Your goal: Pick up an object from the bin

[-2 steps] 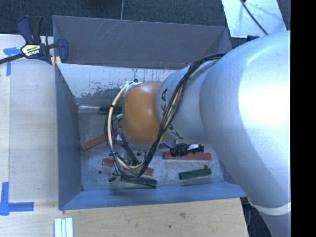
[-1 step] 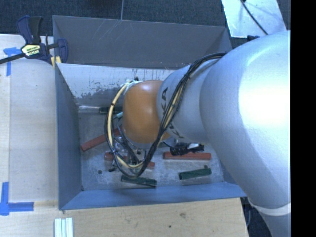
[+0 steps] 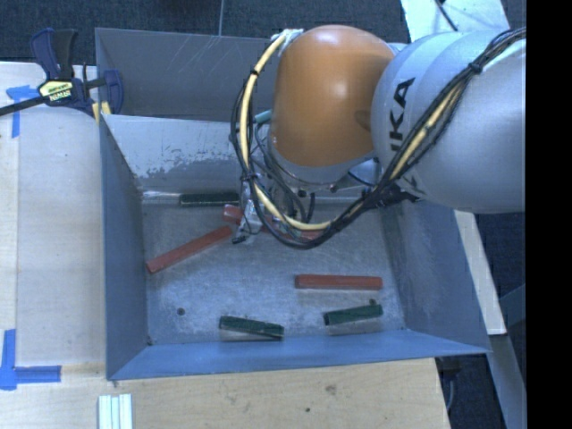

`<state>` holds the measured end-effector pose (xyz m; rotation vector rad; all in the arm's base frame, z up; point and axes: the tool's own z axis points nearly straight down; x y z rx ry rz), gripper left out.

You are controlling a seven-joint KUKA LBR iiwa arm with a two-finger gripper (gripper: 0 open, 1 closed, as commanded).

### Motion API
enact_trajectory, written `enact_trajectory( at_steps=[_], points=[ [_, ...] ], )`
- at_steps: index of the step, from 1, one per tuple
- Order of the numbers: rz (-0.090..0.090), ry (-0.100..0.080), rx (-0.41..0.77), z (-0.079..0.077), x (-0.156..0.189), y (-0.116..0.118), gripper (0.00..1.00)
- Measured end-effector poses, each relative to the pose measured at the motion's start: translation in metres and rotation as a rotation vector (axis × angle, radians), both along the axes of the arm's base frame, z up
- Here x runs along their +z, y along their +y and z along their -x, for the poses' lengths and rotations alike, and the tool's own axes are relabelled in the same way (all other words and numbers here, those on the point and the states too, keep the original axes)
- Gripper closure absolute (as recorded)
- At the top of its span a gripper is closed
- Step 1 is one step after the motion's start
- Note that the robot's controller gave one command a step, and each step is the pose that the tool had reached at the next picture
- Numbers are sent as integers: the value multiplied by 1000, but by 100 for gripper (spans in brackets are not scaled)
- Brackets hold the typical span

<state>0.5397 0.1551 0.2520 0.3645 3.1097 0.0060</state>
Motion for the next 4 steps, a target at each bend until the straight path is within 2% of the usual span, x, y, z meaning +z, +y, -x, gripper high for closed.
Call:
enact_trajectory(
  at_steps=[1, 2, 3, 4],
  points=[
    [2, 8, 0, 2, -5, 0, 0],
    [2, 5, -62, 16, -183, 24, 0],
    [2, 7, -63, 17, -182, 24, 100],
    [-3, 1, -184, 10, -7, 19, 100]
  ],
)
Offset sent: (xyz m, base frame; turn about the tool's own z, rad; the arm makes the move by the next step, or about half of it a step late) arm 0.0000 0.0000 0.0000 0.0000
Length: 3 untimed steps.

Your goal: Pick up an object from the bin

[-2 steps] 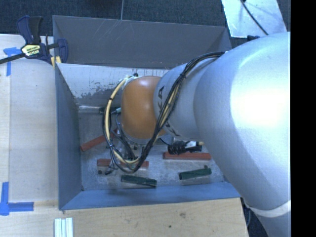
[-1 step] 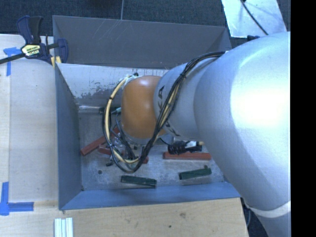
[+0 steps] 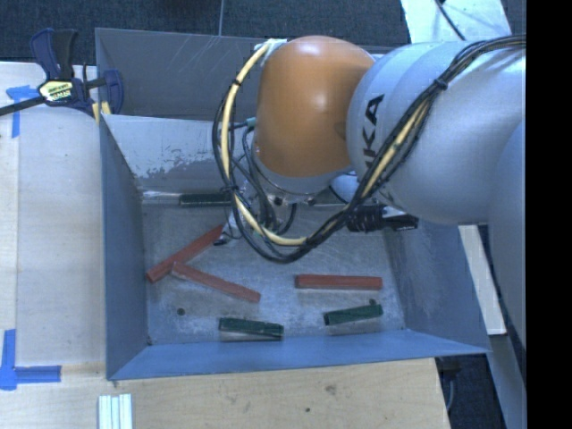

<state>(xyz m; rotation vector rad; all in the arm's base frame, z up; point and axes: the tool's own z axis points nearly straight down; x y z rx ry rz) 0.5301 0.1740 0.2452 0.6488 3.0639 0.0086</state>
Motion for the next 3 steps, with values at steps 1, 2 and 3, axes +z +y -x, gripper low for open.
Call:
enact_trajectory(
  at_steps=[1, 2, 3],
  points=[
    [6, 14, 185, -1, -114, 4, 100],
    [4, 8, 183, -3, -111, 4, 0],
    [5, 4, 424, -80, -176, 5, 0]
  ],
)
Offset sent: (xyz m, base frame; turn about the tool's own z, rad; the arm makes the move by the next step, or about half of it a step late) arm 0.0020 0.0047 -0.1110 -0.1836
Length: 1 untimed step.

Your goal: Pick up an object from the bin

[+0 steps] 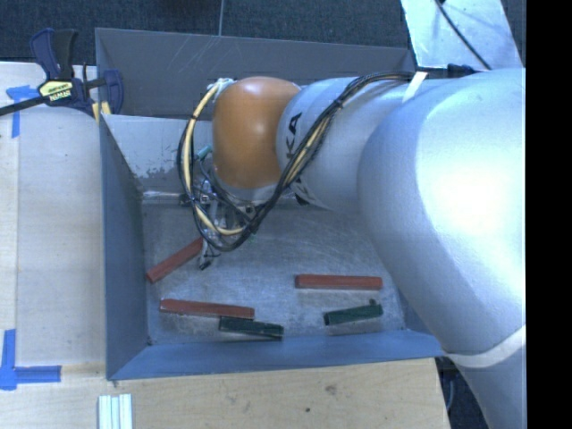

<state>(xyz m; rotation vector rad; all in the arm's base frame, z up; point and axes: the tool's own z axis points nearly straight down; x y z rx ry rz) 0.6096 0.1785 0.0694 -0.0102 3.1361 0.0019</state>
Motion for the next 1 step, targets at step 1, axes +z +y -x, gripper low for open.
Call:
enact_trajectory(
  at_steps=[1],
  points=[
    [0, -5, 0, -2, 4, 0, 100]
  ],
)
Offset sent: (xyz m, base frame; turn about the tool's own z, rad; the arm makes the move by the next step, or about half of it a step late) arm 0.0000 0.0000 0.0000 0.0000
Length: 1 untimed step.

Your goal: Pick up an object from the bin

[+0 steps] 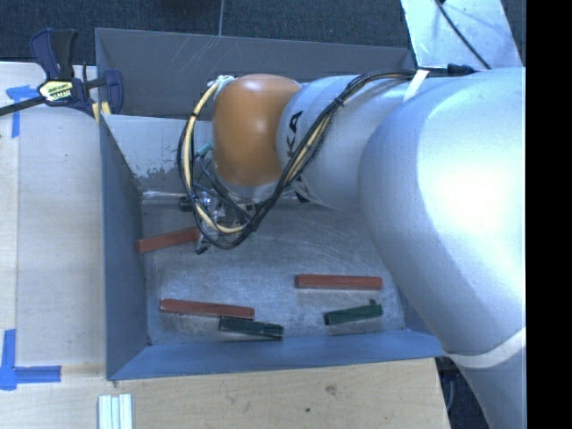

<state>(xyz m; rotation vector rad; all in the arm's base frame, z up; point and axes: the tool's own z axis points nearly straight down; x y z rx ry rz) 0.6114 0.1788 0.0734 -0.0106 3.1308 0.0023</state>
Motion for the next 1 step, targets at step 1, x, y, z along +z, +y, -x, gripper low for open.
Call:
enact_trajectory(
  at_steps=[1],
  points=[
    [0, 0, 106, 33, 140, 11, 100]
  ],
)
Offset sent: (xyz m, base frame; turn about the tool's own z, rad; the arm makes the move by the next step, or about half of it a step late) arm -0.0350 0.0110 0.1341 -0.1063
